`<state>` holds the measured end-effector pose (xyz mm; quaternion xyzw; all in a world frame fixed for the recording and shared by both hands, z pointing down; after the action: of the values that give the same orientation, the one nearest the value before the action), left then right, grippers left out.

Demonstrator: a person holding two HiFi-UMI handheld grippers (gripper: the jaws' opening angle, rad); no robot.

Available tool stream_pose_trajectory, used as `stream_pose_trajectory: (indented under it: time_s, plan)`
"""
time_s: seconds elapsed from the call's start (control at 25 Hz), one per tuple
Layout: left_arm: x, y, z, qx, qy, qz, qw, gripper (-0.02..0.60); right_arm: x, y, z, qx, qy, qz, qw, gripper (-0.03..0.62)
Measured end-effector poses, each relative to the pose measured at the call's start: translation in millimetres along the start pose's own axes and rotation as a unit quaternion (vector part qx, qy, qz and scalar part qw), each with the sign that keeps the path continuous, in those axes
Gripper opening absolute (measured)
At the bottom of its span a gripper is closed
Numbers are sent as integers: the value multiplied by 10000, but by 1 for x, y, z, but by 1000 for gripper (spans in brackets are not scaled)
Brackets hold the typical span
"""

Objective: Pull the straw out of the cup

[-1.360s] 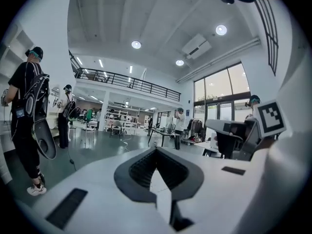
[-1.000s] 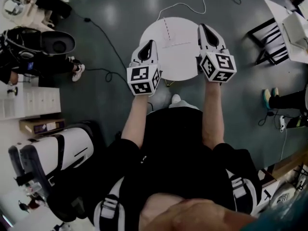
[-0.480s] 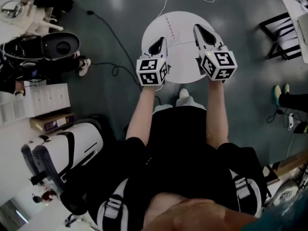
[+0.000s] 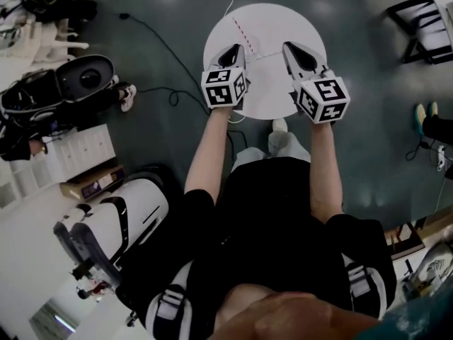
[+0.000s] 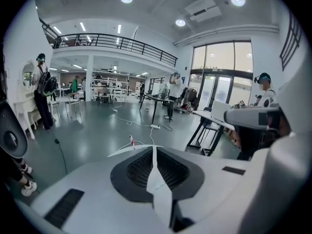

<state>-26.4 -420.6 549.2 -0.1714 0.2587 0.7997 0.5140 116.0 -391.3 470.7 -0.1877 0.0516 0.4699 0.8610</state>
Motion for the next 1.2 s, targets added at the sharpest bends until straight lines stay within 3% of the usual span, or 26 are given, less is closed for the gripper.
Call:
stream_pose_trajectory:
  time_s: [0.04,0.12,0.36,0.6,0.76,1.0,1.2]
  plan:
    - [-6,3,-1,20,34,76,10000,20,-3,-1,4,-30,32,-4,10000,15]
    - [-21,5,0,-45,165,126,9998,106,-3,-9,11,-92,54,-7,9999,15]
    - [-64,15,7,-425,538,-83,9976,109,5,-27,26,-284,100,127,9995,15]
    - [-87,39,19,-603,626,-686,9938,118,13,-33,40,-337,238,215,9989,15]
    - [-102,45,28,-395,792,-561,9945,118,15,-36,47,-261,365,278,9986,15]
    - [-118,51,37,-418,1060,-536,9920,118,22,-38,64,-339,560,273,9975,15]
    - [-129,51,40,-457,1140,-358,9918,117,27,-38,72,29,792,252,9965,15]
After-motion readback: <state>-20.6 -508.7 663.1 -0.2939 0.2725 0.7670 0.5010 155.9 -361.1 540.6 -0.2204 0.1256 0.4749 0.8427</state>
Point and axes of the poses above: the fingertips, and each gripper's own axes: x backward along the fingers, y to its left, z out of its underside, the point moved 2 cm from there along x, backward along the fingers, and after that the axes turned 3 degrees about x, right-handed, at the moved point
